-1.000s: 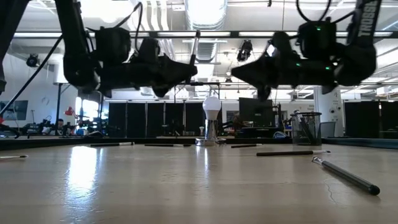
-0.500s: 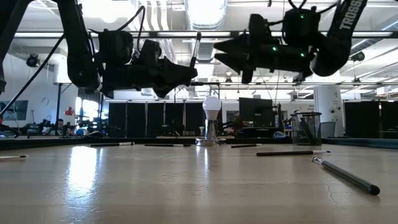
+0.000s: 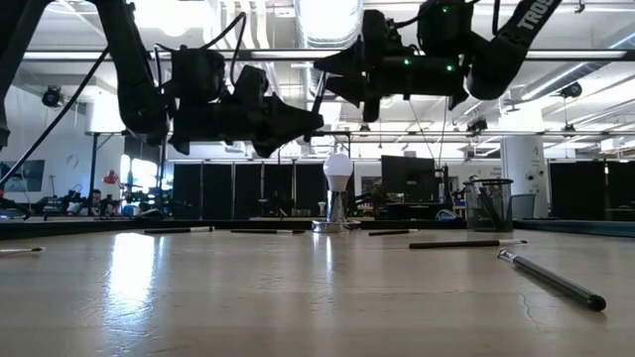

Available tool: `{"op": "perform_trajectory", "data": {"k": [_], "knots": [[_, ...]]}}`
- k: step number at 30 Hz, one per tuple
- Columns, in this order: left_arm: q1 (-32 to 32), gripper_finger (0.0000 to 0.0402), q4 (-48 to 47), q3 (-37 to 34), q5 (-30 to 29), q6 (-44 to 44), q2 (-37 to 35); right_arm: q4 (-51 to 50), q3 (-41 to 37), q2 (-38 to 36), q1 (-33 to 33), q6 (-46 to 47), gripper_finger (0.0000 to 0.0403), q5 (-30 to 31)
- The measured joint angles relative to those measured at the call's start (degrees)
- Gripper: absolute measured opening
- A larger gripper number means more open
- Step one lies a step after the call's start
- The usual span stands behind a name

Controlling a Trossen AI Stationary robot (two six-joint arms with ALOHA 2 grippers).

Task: Put items in baskets/containers
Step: Put the foundation brush into the black pen holder

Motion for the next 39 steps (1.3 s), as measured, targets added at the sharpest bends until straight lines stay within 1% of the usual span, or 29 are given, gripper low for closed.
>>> {"op": "perform_trajectory", "data": {"k": [3, 9, 12, 14, 17, 19, 20, 22, 23, 28, 33, 37, 39], "knots": [[0.00, 0.0037, -0.36, 0.39, 0.00, -0.49, 0.00, -0.34, 0.35, -0.01, 0.00, 0.03, 0.0142, -0.01], [0.01, 0.0037, -2.80, 1.65, -0.44, -1.17, 0.00, -0.49, 0.36, 0.00, 0.05, -0.69, 0.0055, 0.11], [0.02, 0.0039, -3.17, 2.21, -0.22, -2.70, 0.00, -0.49, 0.36, -0.02, 0.39, -1.60, 0.0052, 0.26], [0.02, 0.0061, -3.27, 2.49, -0.11, -3.99, 0.00, -0.50, 0.36, -0.13, 0.52, -1.89, 0.0052, 0.31], [0.42, 0.0116, -3.26, 3.07, -0.46, -5.69, 0.00, -1.00, 0.12, -0.57, 0.55, -2.92, 0.0052, 0.26], [0.95, 0.0145, -3.16, 3.40, -0.47, -6.58, 0.00, -2.66, -0.40, -2.19, 0.35, -3.32, 0.0051, 0.32], [1.34, 0.0156, -2.88, 3.43, -0.46, -6.59, 0.00, -4.33, -0.56, -3.46, 0.06, -4.05, 0.0049, 0.44], [2.16, 0.0172, -2.88, 3.43, -0.09, -6.94, -0.02, -8.91, -1.14, -6.80, -0.56, -6.05, 0.0021, 1.64], [2.42, 0.0177, -2.99, 3.21, 0.06, -7.11, -0.02, -12.01, -1.32, -9.00, -0.94, -7.21, 0.0016, 2.95], [2.51, 0.0182, -2.70, 0.49, -0.07, -6.99, -0.02, -29.04, -2.47, -21.42, -3.60, -13.22, 0.0014, 9.94], [2.62, 0.0180, -1.29, -1.04, -1.38, -6.30, -0.02, -44.19, -3.45, -33.13, -7.57, -16.29, 0.0014, 17.23], [2.60, 0.0180, -1.28, -1.07, -1.29, -5.70, -0.02, -55.83, -3.79, -39.24, -12.85, -15.66, 0.0014, 24.78], [2.60, 0.0180, -1.28, -1.07, -1.29, -5.09, -0.02, -59.41, -4.10, -40.96, -16.19, -14.53, 0.0014, 26.77]]}}
